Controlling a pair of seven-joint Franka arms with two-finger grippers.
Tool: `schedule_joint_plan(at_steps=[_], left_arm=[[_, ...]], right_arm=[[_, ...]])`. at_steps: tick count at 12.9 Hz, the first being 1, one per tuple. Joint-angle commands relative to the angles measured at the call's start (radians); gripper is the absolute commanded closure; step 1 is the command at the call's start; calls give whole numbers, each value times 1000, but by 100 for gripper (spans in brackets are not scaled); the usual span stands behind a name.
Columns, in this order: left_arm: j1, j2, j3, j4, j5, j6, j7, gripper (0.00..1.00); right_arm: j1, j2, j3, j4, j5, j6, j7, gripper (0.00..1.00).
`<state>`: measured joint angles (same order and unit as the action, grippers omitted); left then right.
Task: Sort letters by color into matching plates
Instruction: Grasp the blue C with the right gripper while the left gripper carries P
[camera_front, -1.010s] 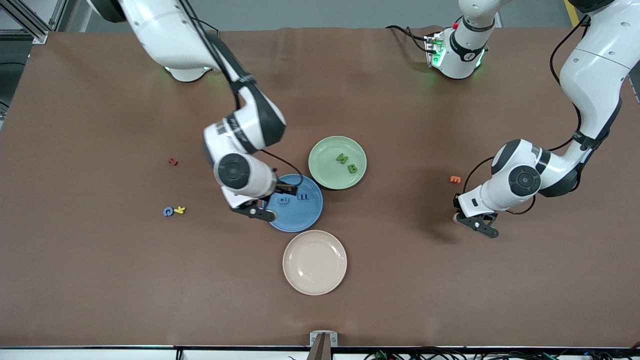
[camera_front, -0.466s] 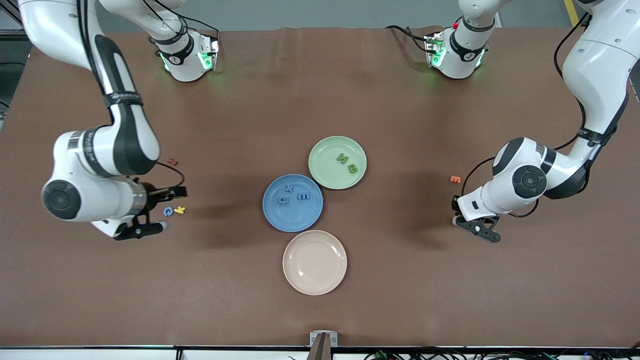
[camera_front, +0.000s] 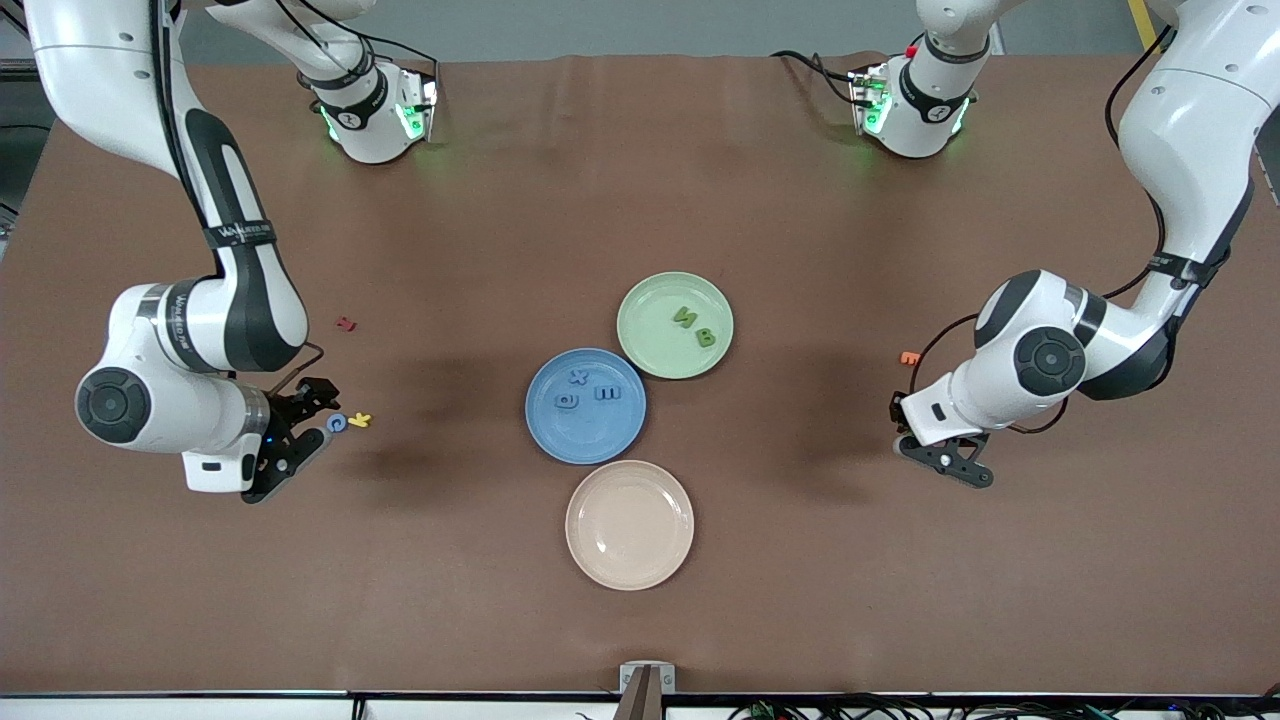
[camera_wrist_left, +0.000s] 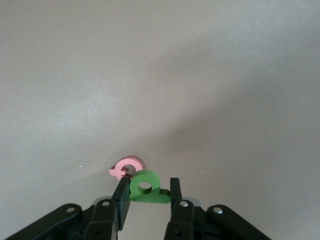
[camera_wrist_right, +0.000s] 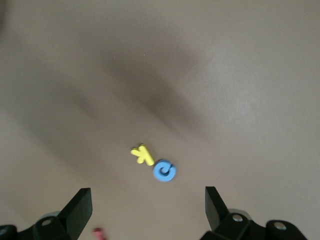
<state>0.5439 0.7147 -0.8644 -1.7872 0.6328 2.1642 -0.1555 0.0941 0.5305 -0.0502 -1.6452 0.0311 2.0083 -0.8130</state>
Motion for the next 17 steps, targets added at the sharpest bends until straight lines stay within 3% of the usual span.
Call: schedule_joint_plan(at_steps=[1, 5, 7, 11, 17], left_arm=[[-62, -14, -10, 69, -45, -99, -60, 99], [-119, -15, -12, 81, -54, -112, -168, 99], [-150, -15, -12, 81, -53, -118, -244, 99], [-200, -14, -12, 80, -53, -118, -370, 100], [-308, -8, -8, 81, -51, -118, -535, 100]], right_arm=[[-30, -18, 21, -86, -30, 101, -170, 0], [-70, -9, 21, -186, -30, 250, -417, 0], [-71, -10, 21, -234, -30, 295, -425, 1], [-70, 0, 23, -333, -28, 438, -471, 12], [-65, 31, 21, -335, -28, 506, -471, 19]])
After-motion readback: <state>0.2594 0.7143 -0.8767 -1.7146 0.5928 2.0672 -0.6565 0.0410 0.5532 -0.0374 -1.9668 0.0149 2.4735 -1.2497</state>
